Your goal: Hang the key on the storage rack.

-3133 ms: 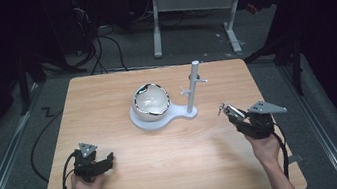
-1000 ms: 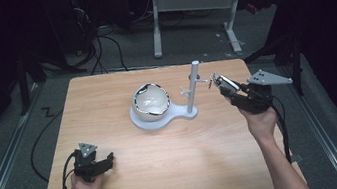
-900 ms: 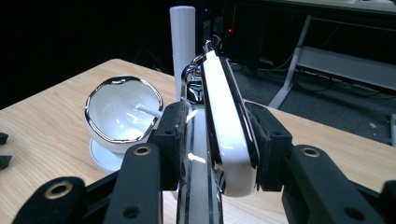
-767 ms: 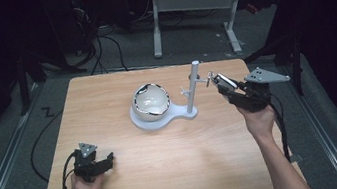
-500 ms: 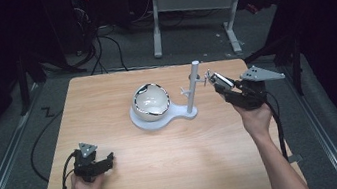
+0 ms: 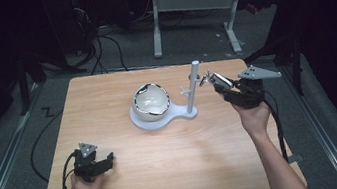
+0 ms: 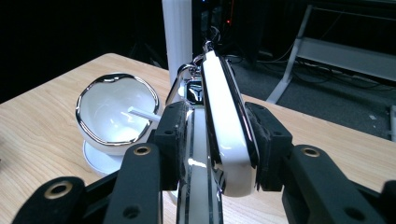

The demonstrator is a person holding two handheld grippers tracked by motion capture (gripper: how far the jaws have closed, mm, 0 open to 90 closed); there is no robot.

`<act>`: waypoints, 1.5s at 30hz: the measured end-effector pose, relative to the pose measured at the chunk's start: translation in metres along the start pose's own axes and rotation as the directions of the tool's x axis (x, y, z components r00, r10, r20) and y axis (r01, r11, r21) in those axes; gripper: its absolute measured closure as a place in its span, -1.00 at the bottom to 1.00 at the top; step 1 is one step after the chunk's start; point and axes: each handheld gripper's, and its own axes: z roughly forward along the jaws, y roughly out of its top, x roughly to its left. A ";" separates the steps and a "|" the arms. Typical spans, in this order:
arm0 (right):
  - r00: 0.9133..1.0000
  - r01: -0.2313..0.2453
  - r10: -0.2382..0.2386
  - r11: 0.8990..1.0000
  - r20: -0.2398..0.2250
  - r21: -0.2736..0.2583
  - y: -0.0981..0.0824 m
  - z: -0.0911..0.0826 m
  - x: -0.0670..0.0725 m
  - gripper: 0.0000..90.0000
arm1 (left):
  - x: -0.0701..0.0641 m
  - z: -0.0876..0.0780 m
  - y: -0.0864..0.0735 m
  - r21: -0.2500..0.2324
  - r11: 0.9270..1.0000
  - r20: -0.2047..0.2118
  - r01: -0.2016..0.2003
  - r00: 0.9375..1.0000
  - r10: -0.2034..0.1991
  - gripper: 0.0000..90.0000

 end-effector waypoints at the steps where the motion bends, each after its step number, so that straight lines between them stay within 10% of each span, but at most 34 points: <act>1: 1.000 0.000 0.000 1.000 0.000 0.002 0.000 0.001 0.000 0.35 | 0.000 0.000 0.000 0.000 1.000 0.000 0.000 1.000 0.000 -0.46; 45: 1.000 -0.013 0.011 0.995 0.022 0.104 -0.038 0.036 0.002 0.34 | 0.000 0.000 0.000 0.001 1.000 -0.001 -0.002 1.000 0.002 -0.46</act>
